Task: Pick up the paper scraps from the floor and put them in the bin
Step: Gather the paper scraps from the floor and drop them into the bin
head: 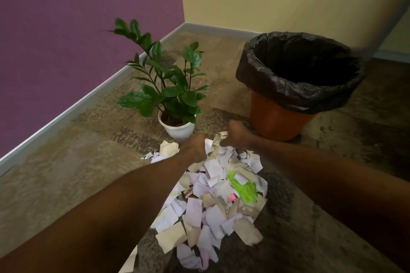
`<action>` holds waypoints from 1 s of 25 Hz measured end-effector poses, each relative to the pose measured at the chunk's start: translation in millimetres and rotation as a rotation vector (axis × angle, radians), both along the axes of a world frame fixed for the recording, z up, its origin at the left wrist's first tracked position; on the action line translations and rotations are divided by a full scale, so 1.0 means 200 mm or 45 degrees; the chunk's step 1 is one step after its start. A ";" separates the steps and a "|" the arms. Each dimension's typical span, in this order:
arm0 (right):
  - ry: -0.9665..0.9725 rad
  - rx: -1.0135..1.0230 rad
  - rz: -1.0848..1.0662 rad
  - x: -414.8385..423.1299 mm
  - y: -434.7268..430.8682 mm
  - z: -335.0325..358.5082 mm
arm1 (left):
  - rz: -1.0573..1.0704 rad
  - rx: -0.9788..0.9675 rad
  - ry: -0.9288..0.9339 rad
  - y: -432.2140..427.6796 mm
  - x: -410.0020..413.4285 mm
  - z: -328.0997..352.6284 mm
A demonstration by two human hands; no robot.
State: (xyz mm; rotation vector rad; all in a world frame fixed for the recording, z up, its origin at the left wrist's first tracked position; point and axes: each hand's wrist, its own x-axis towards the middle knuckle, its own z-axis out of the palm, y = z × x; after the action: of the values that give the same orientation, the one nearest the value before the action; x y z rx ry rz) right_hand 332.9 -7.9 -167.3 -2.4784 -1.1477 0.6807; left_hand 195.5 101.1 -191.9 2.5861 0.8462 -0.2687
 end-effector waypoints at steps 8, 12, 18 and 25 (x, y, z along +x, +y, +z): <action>-0.078 0.169 -0.040 -0.01 -0.06 0.41 | 0.031 0.044 -0.009 -0.03 -0.10 0.18; -0.095 0.333 -0.066 0.03 -0.12 0.69 | 0.092 0.024 0.007 -0.03 -0.10 0.32; -0.098 0.702 -0.229 0.19 -0.19 1.16 | 0.113 -0.058 0.034 -0.07 -0.04 0.43; -0.205 0.889 -0.676 0.48 -0.34 1.15 | -0.127 0.033 0.024 -0.20 0.05 0.43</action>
State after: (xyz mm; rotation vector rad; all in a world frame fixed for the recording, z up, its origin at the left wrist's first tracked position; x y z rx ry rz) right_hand 428.1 -76.2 62.0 -2.0851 -0.5710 -0.0735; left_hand 205.6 61.9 -105.1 2.6575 0.7332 -0.3136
